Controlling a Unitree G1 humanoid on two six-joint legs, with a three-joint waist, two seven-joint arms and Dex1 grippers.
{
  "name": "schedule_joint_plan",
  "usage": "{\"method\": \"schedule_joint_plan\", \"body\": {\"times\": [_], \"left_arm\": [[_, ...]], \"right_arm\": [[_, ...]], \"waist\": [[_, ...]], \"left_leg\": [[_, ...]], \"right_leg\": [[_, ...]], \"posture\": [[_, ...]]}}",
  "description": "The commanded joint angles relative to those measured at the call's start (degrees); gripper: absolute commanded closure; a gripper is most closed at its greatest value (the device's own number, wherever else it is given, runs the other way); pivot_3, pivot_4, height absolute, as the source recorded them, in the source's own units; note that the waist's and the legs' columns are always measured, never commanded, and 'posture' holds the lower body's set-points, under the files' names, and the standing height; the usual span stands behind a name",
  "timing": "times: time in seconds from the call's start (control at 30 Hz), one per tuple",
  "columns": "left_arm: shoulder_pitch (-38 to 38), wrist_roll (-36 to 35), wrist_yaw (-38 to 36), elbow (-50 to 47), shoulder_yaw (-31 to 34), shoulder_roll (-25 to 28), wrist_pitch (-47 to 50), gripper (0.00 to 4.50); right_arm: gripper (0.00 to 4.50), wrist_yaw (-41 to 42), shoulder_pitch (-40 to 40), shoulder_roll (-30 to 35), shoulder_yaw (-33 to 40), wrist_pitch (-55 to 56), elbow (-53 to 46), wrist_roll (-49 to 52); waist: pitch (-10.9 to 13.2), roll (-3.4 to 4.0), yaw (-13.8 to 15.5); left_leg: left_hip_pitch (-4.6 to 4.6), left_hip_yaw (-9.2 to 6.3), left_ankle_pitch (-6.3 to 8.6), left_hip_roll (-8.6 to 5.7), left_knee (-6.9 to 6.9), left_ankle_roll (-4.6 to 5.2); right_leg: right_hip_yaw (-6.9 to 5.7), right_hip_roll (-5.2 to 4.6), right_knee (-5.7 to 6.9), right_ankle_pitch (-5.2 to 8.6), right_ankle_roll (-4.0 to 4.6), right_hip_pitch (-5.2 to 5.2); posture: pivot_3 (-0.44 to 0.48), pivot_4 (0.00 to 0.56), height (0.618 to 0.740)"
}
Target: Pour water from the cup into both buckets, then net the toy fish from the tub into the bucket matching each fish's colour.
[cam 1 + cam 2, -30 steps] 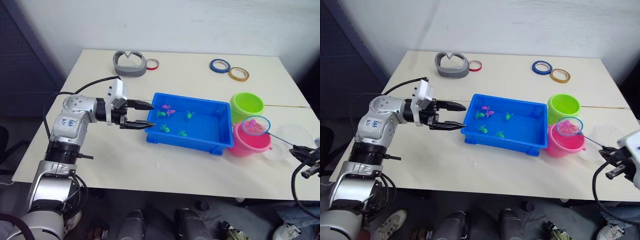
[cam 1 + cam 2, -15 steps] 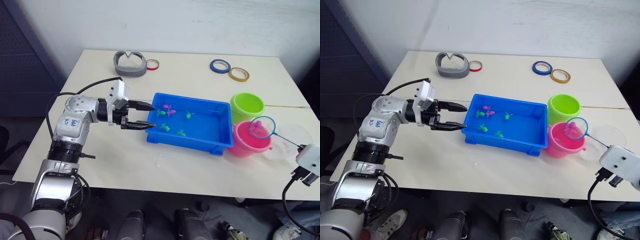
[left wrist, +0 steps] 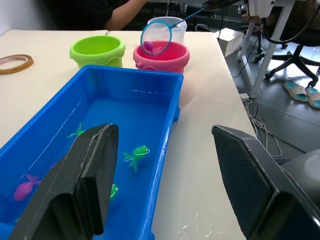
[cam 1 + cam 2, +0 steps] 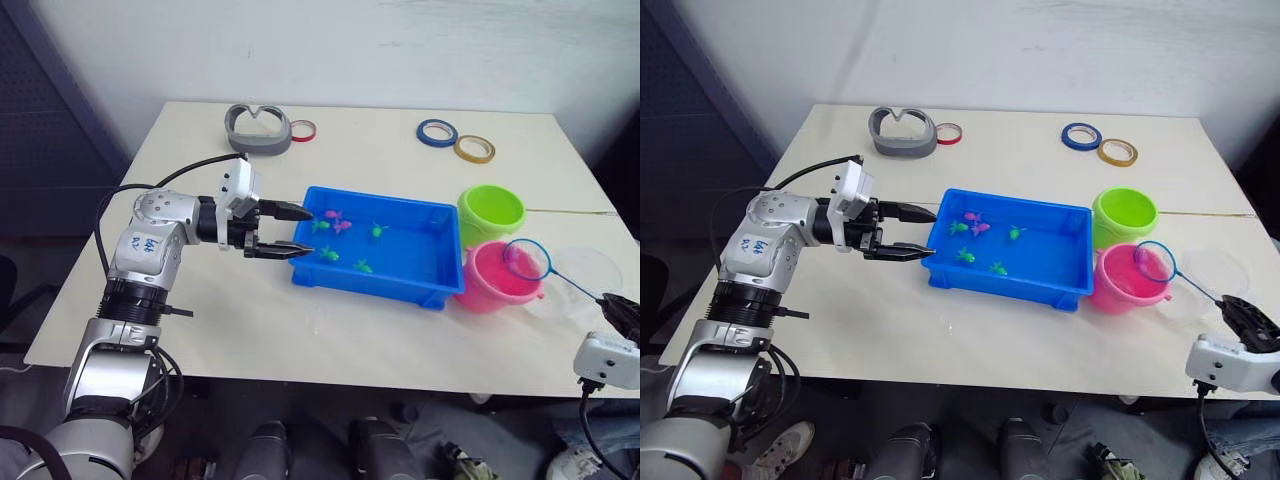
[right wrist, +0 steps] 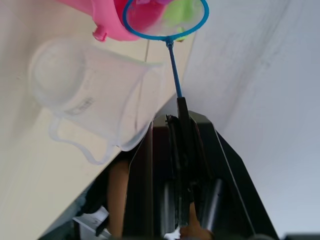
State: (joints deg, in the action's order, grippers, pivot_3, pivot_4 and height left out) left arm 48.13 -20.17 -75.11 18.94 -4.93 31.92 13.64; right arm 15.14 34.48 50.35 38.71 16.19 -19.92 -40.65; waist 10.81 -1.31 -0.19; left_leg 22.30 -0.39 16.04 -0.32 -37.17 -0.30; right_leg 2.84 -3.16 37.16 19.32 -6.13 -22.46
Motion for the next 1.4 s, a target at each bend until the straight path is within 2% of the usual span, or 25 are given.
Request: {"method": "schedule_joint_plan", "body": {"times": [0.03, 0.37, 0.57, 0.73, 0.93, 1.1, 1.2, 1.4], "left_arm": [[0.2, -0.4, 0.0, -1.2, 1.4, 0.4, -0.5, 1.21], [0.1, -0.5, 0.1, -1.0, 1.6, 0.4, -0.6, 1.21], [-0.1, -0.5, 0.1, -0.8, 1.8, 0.5, -0.5, 1.21], [0.7, -0.4, 0.9, 0.5, 2.9, 1.2, -0.4, 1.21], [-0.1, -0.1, 2.3, 0.0, 4.1, 3.4, 0.4, 1.21], [-3.9, -0.9, 4.7, -4.9, 6.5, 6.8, 3.3, 1.21], [-6.4, -1.4, 6.0, -8.0, 7.7, 8.1, 4.8, 1.21], [-11.8, -2.4, 9.2, -14.2, 10.9, 10.4, 7.8, 1.21]], "right_arm": [[4.5, -2.2, -0.7, -0.3, 1.7, 1.3, -0.1, -1.6], [4.5, -4.5, -0.1, -0.7, 4.2, 6.8, -0.1, -1.3], [4.5, 0.2, -0.8, -0.3, 6.9, 8.0, -2.1, 5.6], [4.5, 7.4, -7.9, 2.1, 6.3, 3.3, -6.5, 13.5], [4.5, 16.7, -21.4, 3.8, -5.1, -9.9, -12.0, 22.4], [4.5, 25.3, -37.8, 0.9, -22.4, -33.9, -15.7, 34.0], [4.5, 27.6, -46.0, -1.4, -27.8, -46.4, -15.3, 39.0], [4.5, 30.3, -56.1, -6.4, -35.0, -68.1, -11.8, 49.6]], "waist": [[0.0, 0.0, 0.0], [0.0, 0.0, -0.1], [0.0, 0.0, -0.1], [0.0, -0.01, -0.6], [0.0, -0.02, -1.5], [0.0, -0.03, -1.8], [0.0, -0.03, -1.5], [0.0, -0.03, -1.2]], "left_leg": [[-0.02, 0.03, 0.0, 0.0, 0.0, 0.0], [-0.11, 0.15, 0.0, 0.05, -0.03, 0.0], [-0.14, 0.23, 0.0, 0.12, -0.05, 0.0], [-0.23, 0.31, 0.0, 0.15, -0.1, 0.0], [-0.27, 0.29, 0.0, 0.23, -0.16, 0.0], [-0.25, 0.2, 0.03, 0.32, -0.25, -0.05], [-0.19, 0.05, 0.07, 0.39, -0.38, -0.13], [-0.03, -0.27, 0.08, 0.19, -0.33, -0.13]], "right_leg": [[0.05, 0.04, 0.02, 0.0, 0.0, 0.0], [0.48, 0.29, 0.15, 0.0, 0.0, -0.01], [0.55, 0.46, 0.21, 0.0, 0.0, -0.01], [0.56, 0.5, 0.32, -0.01, -0.01, 0.0], [0.55, 0.52, 0.49, -0.01, -0.01, -0.01], [0.59, 0.45, 0.64, -0.01, -0.01, -0.08], [0.58, 0.14, 0.71, -0.02, 0.01, -0.11], [0.3, -0.21, 0.65, -0.02, 0.01, -0.13]], "posture": [[0.0, 0.15, 0.74], [0.0, 0.15, 0.74], [0.0, 0.15, 0.74], [0.0, 0.15, 0.74], [0.0, 0.15, 0.74], [0.0, 0.15, 0.74], [0.0, 0.15, 0.74], [0.0, 0.15, 0.74]]}}
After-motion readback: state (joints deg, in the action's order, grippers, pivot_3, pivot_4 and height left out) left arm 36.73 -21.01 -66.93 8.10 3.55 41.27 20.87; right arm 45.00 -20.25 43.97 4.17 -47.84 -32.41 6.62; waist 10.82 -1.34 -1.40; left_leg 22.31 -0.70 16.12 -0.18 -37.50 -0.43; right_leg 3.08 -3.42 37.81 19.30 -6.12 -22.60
